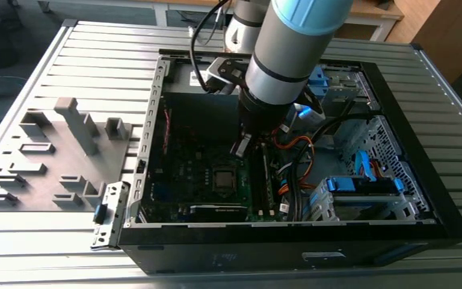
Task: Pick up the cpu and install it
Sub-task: 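Install the first cpu locking lever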
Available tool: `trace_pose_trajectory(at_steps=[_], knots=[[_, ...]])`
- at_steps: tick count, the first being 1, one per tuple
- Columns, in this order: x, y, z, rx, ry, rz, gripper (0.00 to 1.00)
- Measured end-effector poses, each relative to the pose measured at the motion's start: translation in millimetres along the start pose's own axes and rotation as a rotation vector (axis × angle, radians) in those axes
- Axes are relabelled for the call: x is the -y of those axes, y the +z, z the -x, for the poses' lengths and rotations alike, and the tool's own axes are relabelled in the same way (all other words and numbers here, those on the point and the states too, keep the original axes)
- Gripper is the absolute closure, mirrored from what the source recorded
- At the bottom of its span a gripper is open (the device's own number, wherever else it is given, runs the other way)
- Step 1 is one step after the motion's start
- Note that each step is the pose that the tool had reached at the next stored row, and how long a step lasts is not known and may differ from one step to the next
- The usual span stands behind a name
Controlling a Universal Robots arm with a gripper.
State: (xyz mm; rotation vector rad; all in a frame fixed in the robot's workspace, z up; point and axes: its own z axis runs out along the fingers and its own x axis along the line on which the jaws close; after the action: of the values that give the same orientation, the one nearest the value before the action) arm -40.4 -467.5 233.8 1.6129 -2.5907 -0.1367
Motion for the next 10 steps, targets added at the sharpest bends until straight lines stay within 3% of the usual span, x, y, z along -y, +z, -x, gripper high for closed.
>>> trace_pose_trajectory(at_steps=[2,10], knots=[[0.0,0.1,0.0,-0.0048,0.001,-0.0024,0.89],[2.0,3.1,-3.2,-0.0067,0.001,-0.0028,0.89]])
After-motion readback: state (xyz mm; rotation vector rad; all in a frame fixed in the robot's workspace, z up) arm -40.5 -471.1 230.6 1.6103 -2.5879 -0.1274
